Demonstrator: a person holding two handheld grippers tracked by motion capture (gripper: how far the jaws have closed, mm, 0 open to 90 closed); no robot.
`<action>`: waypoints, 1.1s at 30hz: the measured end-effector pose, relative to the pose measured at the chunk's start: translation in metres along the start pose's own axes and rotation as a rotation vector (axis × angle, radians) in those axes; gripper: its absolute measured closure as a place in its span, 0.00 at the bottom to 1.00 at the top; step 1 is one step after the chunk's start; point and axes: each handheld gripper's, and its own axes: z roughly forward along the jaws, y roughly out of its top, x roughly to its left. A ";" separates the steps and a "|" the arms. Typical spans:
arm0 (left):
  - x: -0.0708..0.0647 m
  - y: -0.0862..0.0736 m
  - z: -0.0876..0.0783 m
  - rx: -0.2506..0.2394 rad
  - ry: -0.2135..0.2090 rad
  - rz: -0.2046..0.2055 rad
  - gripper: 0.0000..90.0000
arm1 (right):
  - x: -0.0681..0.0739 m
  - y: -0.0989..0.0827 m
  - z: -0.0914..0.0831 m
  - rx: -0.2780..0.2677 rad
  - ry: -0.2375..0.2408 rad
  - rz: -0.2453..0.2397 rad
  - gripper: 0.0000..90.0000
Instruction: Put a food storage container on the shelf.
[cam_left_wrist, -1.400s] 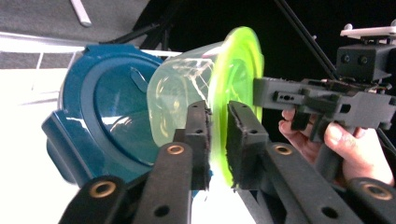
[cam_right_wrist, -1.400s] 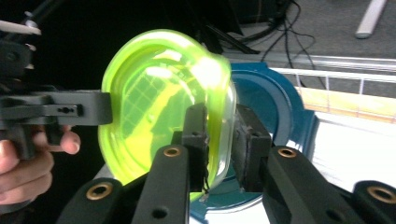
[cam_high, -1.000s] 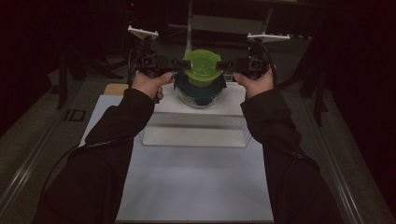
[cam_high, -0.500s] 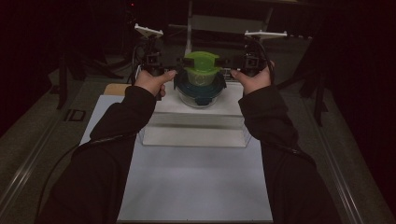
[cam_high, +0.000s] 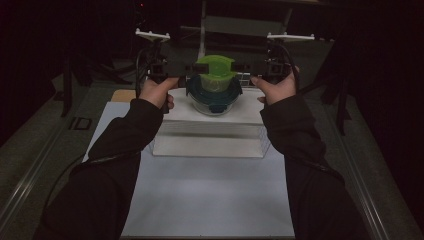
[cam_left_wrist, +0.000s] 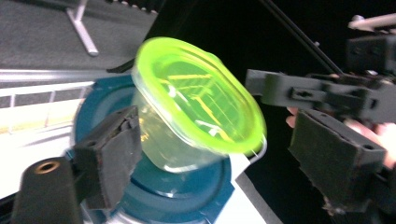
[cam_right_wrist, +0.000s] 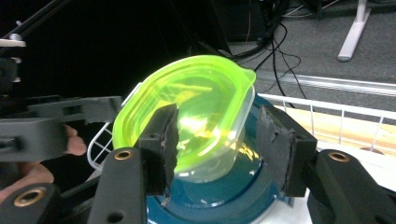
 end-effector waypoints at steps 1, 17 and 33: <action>-0.003 -0.003 -0.003 0.007 -0.004 0.023 0.16 | 0.000 -0.002 -0.002 -0.002 0.000 -0.005 0.53; -0.027 -0.069 -0.022 0.034 -0.050 0.203 0.01 | 0.002 -0.045 -0.033 -0.001 0.053 -0.093 0.35; -0.032 -0.114 -0.026 0.056 -0.105 0.301 0.01 | -0.001 -0.112 -0.031 0.055 0.180 -0.128 0.26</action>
